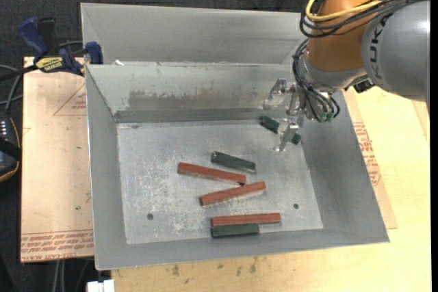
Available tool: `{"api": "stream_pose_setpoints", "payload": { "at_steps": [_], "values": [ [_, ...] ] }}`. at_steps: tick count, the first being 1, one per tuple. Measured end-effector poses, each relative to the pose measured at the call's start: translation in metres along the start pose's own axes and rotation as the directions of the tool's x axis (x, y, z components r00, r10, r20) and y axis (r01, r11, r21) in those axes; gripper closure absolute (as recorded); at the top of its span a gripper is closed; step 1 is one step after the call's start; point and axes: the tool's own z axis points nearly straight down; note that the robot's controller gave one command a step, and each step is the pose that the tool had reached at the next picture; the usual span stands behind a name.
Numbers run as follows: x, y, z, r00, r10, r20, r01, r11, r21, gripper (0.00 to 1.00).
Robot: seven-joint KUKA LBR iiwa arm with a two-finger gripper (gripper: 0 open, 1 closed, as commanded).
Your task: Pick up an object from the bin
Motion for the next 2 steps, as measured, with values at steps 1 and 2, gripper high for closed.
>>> {"api": "stream_pose_setpoints", "payload": {
  "at_steps": [1,2],
  "values": [
    [0.012,-0.051,0.044,0.997,-0.081,0.004,0.081,0.997,0.0,0.0],
    [-0.003,-0.032,0.071,0.998,0.066,0.021,-0.066,0.998,0.0,1.0]
  ]
}}
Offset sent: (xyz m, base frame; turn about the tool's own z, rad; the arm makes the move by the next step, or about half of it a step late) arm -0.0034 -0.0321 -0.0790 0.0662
